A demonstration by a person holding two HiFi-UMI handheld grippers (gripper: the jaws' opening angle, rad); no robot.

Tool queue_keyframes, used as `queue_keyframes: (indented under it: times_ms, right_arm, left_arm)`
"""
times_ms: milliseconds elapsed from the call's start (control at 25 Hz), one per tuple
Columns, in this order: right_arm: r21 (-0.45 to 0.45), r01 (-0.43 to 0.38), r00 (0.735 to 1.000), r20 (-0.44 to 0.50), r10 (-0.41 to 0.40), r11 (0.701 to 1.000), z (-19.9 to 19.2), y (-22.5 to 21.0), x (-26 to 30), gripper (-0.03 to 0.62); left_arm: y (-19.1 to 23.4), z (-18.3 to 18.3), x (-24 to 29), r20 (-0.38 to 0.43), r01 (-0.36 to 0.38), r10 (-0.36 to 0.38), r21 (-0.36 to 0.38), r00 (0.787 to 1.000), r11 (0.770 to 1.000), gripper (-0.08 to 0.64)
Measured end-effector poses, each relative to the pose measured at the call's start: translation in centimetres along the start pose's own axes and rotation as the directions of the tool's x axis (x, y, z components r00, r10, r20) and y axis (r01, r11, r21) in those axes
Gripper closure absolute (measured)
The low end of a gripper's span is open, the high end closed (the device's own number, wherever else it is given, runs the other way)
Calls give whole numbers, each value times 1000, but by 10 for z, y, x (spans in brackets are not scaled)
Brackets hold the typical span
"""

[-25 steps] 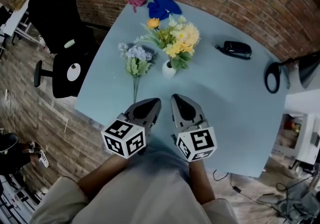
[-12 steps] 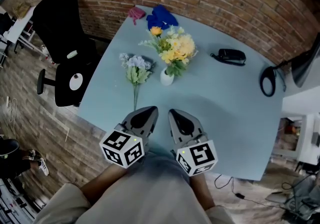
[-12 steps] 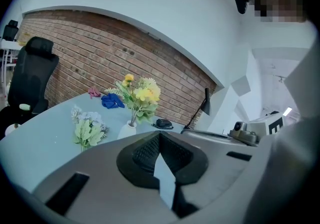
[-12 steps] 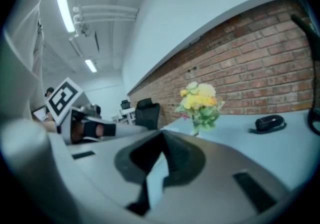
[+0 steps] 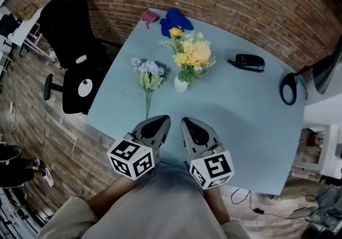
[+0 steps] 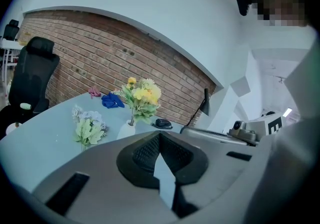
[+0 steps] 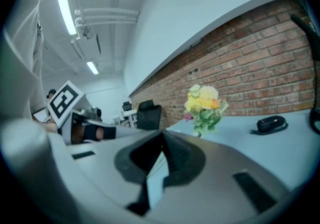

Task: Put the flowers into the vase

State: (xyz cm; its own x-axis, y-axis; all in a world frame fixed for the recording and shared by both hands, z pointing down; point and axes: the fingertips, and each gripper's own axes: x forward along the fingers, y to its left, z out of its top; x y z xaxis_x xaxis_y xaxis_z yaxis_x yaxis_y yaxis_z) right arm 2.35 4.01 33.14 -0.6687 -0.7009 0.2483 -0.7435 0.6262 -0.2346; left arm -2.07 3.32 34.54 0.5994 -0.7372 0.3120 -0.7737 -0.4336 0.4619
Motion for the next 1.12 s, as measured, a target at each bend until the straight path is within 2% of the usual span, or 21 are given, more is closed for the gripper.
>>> queue_keyframes:
  times_ms: [280, 480, 680, 1120]
  right_arm:
    - [2, -36, 999, -4, 36, 999, 0, 12, 10, 569]
    - [-34, -75, 997, -24, 75, 997, 0, 27, 19, 568]
    - [-20, -108, 993, -42, 107, 994, -4, 36, 32, 568]
    - [2, -111, 990, -87, 111, 994, -14, 38, 64, 568]
  left_arm:
    - [12, 2, -5, 7, -48, 48, 9, 999, 999, 540]
    - [23, 6, -13, 1, -89, 89, 14, 996, 996, 540]
    - [43, 6, -19, -8, -137, 137, 3, 991, 991, 540]
    - [90, -3, -12, -75, -211, 211, -3, 975, 977, 540]
